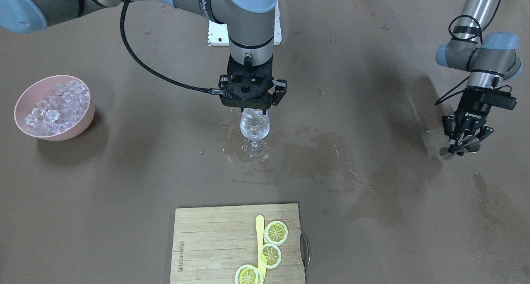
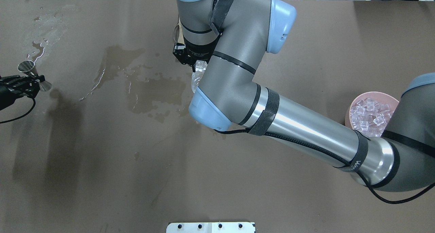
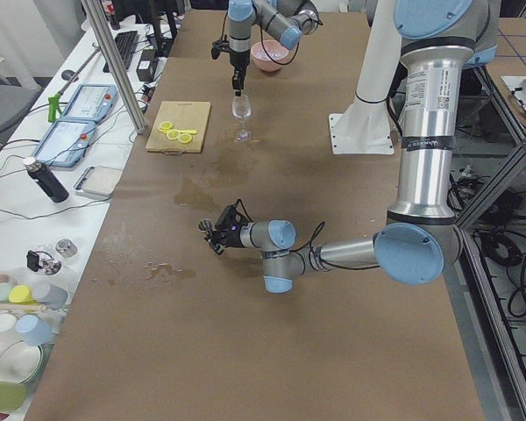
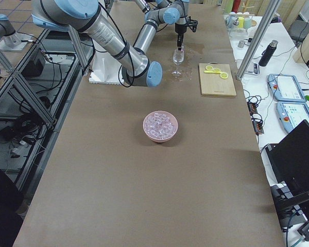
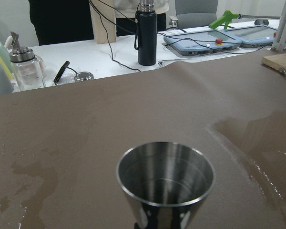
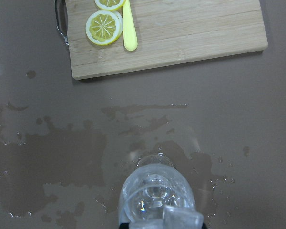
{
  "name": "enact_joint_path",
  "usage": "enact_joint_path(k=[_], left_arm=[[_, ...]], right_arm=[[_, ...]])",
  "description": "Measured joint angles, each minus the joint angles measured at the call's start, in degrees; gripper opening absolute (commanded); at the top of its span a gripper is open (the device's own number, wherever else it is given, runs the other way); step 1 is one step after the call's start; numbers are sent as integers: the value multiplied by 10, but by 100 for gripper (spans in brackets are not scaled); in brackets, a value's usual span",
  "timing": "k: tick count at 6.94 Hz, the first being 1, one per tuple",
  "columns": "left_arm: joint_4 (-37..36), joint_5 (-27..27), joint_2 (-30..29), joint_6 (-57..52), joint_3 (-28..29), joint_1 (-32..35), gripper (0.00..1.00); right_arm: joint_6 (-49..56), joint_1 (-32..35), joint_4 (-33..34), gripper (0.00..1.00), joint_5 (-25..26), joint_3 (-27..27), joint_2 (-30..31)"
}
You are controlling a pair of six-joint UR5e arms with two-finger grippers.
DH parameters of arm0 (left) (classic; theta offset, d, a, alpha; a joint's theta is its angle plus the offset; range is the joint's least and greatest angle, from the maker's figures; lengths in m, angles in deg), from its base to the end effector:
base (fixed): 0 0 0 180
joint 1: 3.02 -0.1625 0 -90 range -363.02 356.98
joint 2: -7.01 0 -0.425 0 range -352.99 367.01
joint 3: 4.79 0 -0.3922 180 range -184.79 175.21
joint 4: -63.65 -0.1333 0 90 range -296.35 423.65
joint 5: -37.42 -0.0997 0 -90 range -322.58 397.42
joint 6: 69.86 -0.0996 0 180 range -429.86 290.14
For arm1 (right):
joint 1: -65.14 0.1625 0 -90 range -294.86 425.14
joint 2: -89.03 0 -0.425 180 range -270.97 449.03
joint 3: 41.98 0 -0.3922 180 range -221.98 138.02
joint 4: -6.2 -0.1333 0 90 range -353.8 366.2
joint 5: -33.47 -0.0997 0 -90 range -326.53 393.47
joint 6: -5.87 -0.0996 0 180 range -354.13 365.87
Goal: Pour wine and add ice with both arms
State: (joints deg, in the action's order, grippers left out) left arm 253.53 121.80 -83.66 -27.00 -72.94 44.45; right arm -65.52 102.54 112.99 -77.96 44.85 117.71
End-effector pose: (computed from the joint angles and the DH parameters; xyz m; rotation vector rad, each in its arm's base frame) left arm 0.2241 -0.4559 0.6508 1.0644 0.8703 -0.0722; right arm -0.5099 -0.5118 0.0370 0.0192 -0.7981 0.1754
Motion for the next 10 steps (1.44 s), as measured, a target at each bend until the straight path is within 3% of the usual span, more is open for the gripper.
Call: enact_joint_path(k=[2,4,5,8,10], left_arm=[[0,-9,-2,0,6,-7,0],[1,-23,-4,0,7,-18,0],[2,-25,-5,0,7,-20,0],[7,-26,-5,-1,7,-21,2],[9,-25,-5,-2,7,-22,33]], right_arm=[[1,-3,0,22,4,-5,-2],[1,-4,-1,34,5,-12,-4],[1,-5,-1,55,6,-15,-4],[-1,-7,-2,66,11,-16,-7],[-1,-7,-2,66,11,-16,-8]])
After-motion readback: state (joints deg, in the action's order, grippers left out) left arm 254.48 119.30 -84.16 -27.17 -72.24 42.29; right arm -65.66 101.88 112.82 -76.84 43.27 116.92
